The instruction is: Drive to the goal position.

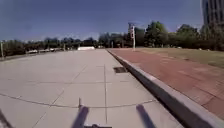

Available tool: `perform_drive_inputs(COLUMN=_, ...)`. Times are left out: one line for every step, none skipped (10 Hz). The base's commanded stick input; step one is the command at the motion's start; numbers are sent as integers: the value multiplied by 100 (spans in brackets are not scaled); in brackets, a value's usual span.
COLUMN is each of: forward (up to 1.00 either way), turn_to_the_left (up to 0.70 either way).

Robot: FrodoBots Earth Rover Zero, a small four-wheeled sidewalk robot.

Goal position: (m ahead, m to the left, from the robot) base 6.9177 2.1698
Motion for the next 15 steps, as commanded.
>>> perform_drive_inputs(forward=70, turn_to_the_left=0)
perform_drive_inputs(forward=70, turn_to_the_left=0)
perform_drive_inputs(forward=70, turn_to_the_left=0)
perform_drive_inputs(forward=70, turn_to_the_left=0)
perform_drive_inputs(forward=70, turn_to_the_left=0)
perform_drive_inputs(forward=70, turn_to_the_left=0)
perform_drive_inputs(forward=70, turn_to_the_left=0)
perform_drive_inputs(forward=70, turn_to_the_left=0)
perform_drive_inputs(forward=70, turn_to_the_left=0)
perform_drive_inputs(forward=70, turn_to_the_left=0)
perform_drive_inputs(forward=70, turn_to_the_left=0)
perform_drive_inputs(forward=70, turn_to_the_left=0)
perform_drive_inputs(forward=70, turn_to_the_left=0)
perform_drive_inputs(forward=70, turn_to_the_left=0)
perform_drive_inputs(forward=70, turn_to_the_left=0)
